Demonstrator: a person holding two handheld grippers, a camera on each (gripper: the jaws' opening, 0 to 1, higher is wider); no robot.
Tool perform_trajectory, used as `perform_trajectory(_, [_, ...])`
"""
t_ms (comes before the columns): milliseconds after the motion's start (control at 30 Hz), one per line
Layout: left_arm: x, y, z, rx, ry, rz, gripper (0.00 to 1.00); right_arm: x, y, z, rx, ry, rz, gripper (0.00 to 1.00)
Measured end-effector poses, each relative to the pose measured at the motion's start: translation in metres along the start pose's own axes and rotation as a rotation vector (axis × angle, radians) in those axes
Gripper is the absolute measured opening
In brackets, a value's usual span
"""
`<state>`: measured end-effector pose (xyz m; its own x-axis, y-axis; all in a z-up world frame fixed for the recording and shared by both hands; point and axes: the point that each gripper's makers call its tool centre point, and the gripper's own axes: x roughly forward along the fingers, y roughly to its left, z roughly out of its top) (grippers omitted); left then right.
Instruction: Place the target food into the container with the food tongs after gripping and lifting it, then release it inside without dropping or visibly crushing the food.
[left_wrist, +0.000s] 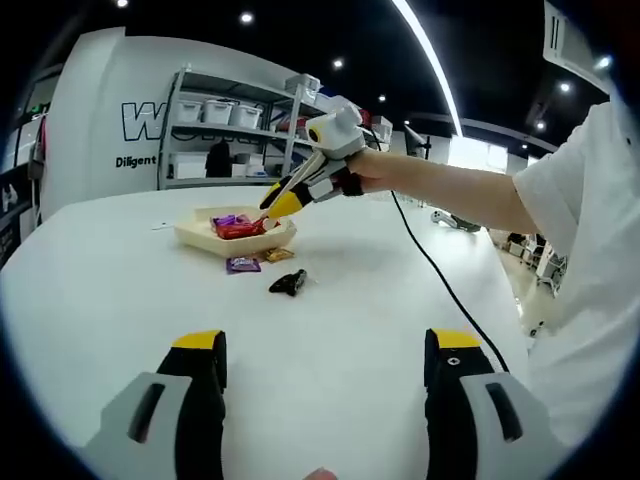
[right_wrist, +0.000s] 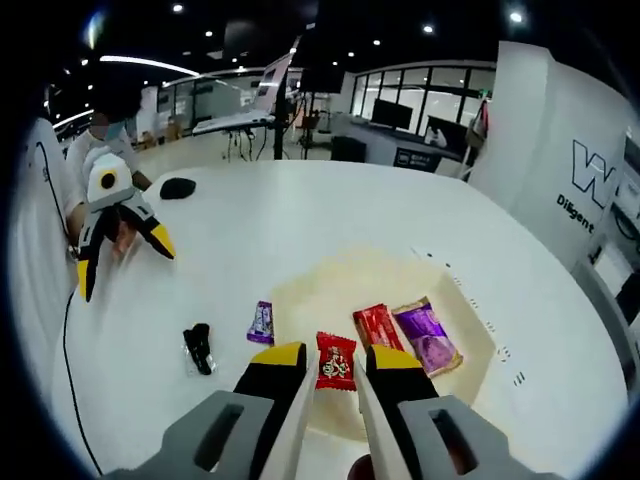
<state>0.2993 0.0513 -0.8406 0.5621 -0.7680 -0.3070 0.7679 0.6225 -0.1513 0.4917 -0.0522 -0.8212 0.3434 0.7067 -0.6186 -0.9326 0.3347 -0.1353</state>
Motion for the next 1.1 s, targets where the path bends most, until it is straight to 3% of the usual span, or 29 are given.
perform_trajectory(433, [-0.001,0.002,-0.001,-0.002,0.005,0.01,0.79,0.025,0.009,0.011,-0.107,-0.014,0.096,0.17])
perform_trajectory(567, [-0.002,0.004,-0.001,-0.004,0.005,0.014,0.79,0.031,0.01,0.007,-0.156,0.01,0.116,0.17])
perform_trajectory(1100, [-0.003,0.005,-0.003,-0.001,0.013,0.019,0.79,0.038,-0.002,0.002,-0.271,0.049,0.127,0.18])
